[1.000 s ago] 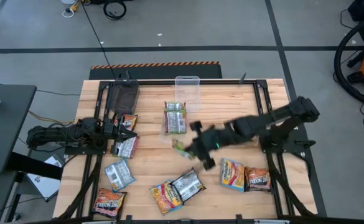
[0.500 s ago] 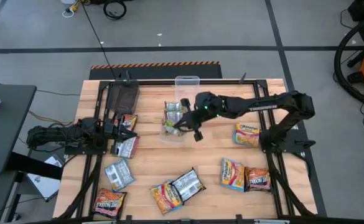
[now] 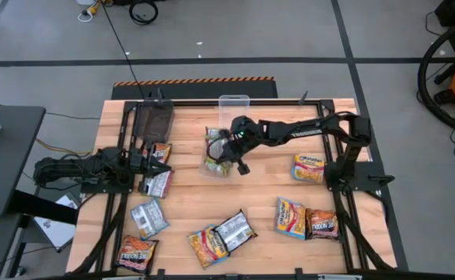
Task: Sort Maruchan noodles
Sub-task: Put the green noodle pack into the bottom transparent bin
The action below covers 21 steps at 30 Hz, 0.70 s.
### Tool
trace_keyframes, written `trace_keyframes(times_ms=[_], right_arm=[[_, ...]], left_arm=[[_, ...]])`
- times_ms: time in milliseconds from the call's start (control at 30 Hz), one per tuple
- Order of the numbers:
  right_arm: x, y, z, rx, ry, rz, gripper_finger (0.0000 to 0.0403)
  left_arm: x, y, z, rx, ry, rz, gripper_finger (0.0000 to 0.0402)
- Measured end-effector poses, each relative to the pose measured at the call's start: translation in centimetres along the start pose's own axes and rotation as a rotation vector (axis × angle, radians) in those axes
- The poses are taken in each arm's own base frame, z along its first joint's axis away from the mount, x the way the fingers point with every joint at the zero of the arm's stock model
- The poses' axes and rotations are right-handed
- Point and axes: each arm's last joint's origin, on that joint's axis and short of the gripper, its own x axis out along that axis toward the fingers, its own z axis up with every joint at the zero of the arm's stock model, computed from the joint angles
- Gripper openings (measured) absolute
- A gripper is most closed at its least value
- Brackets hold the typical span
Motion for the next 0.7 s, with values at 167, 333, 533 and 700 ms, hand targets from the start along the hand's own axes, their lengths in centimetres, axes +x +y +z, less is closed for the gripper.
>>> trace_keyframes(times_ms=[167, 333, 533, 700], right_arm=[[-0.5, -1.2, -0.5, 0.013, 0.097, -0.207, 0.0022], [-1.1, -2.4, -1.2, 0.028, 0.125, -0.272, 0.0044], [-1.6, -3.0, -1.4, 0.024, 0.133, -0.303, 0.0074], [-3.2, -1.3, 1.3, 0.014, 0.119, -0.344, 0.0085]], left_arm=[[0.0, 0.0, 0.0, 0.0, 0.0, 0.0, 0.0025], [0.0, 0.0, 0.0, 0.0, -0.001, 0.0, 0.0025], [0.0, 0.0, 0.0, 0.0, 0.0, 0.0, 0.0025], [0.0, 0.0, 0.0, 0.0, 0.0, 0.0, 0.0025]])
